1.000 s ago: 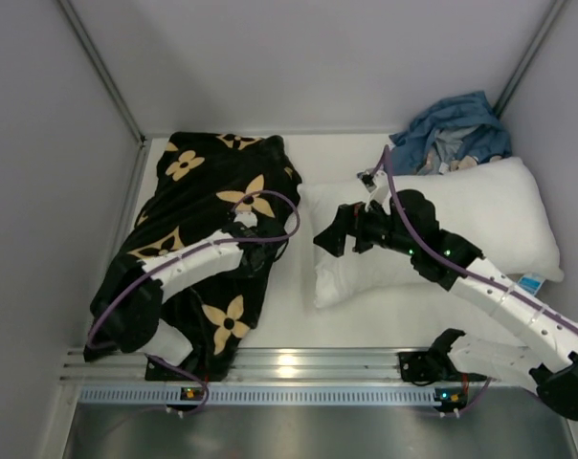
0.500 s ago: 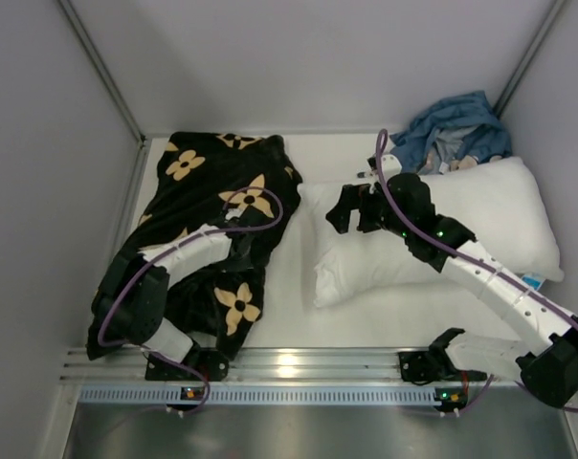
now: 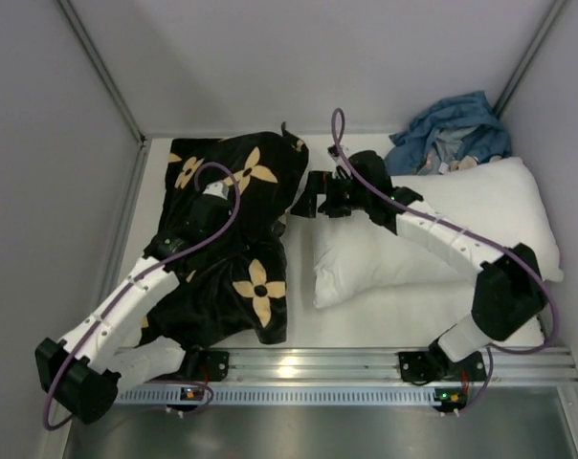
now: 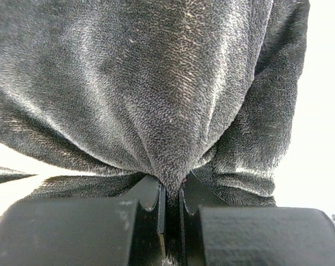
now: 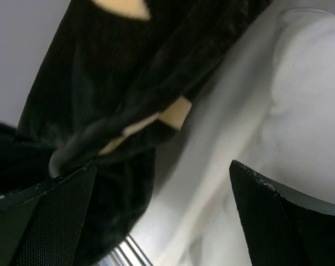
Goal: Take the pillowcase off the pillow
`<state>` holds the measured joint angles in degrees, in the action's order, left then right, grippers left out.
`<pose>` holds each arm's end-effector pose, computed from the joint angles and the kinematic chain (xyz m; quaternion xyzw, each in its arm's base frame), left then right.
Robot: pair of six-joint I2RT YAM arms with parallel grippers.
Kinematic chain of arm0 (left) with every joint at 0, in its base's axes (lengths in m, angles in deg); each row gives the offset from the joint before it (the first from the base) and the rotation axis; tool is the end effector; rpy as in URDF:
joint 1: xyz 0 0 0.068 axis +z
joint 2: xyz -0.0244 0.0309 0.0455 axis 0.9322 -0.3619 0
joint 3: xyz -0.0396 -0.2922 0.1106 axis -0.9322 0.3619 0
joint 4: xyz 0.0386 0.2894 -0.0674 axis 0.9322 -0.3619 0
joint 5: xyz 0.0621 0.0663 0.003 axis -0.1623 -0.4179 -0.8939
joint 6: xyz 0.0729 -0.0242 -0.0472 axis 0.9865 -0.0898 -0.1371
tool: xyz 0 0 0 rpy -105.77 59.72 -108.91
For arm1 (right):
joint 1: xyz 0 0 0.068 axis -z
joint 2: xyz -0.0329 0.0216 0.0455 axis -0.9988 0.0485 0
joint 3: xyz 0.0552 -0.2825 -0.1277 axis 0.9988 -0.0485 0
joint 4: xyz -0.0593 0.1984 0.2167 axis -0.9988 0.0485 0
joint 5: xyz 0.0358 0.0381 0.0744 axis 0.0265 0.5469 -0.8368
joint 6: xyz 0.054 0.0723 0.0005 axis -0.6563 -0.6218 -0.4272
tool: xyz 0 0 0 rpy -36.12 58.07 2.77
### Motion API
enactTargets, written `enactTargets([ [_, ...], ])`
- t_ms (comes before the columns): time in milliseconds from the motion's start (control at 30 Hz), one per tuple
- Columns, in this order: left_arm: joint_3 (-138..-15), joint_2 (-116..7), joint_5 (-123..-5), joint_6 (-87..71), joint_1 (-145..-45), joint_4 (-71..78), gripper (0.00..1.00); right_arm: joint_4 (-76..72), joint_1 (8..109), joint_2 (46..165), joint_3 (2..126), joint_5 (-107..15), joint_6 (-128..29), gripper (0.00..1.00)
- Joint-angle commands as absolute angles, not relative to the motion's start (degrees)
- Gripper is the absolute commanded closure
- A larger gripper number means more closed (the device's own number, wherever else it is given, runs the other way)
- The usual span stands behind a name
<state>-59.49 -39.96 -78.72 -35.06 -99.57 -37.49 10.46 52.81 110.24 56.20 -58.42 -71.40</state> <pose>0.2373 -0.1309 0.3056 -0.0868 0.9172 -0.1770 0.3463 0.3270 0.2570 0.3111 -0.1245 0.8538 0.3807 0.3325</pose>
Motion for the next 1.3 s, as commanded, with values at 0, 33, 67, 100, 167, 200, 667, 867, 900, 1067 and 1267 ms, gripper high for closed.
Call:
enactTargets([
  [0,-63.1,-33.7,-76.6,-35.9,-99.6,-36.8,1.0,0.8,52.2,117.4,63.6,-65.3,-81.3,0.01],
  [33,-63.0,-32.8,-76.5,-35.9,-99.5,-37.8,1.0,1.0,51.8,121.7,67.3,-66.6,-84.1,0.01],
  [67,-62.9,-32.1,-75.8,-35.9,-99.6,-38.0,1.0,0.2,51.7,123.9,69.0,-67.9,-85.4,0.01],
  [100,-63.0,-30.9,-75.5,-35.9,-99.5,-38.3,1.0,-1.5,51.5,125.8,70.2,-70.9,-86.5,0.01],
  [167,-63.3,-30.1,-74.0,-35.9,-99.5,-38.9,1.0,-7.8,51.2,130.0,71.9,-71.8,-90.1,0.01],
  [200,-63.3,-29.7,-73.3,-35.8,-99.5,-38.9,1.0,-9.7,51.1,130.8,72.1,-71.8,-90.5,0.01],
  [667,-66.6,-29.0,-50.1,-37.7,-99.7,-29.5,1.0,-7.0,50.2,128.7,76.9,-53.0,-78.2,1.0],
  [867,-71.9,-32.2,-42.9,-38.0,-100.1,-23.1,1.0,-9.5,49.2,119.4,81.9,-52.1,-70.8,1.0],
  [900,-72.7,-32.2,-42.8,-38.0,-100.2,-22.3,1.0,-9.4,48.6,119.3,83.6,-53.3,-69.7,1.0],
  [1067,-75.9,-29.4,-52.2,-37.8,-100.4,-24.2,1.0,-7.3,46.4,122.8,98.3,-54.9,-67.0,1.0],
  [1267,-67.0,-21.0,-89.1,-54.0,-100.2,-50.8,1.0,4.7,41.4,149.5,131.0,-64.1,-65.1,1.0],
])
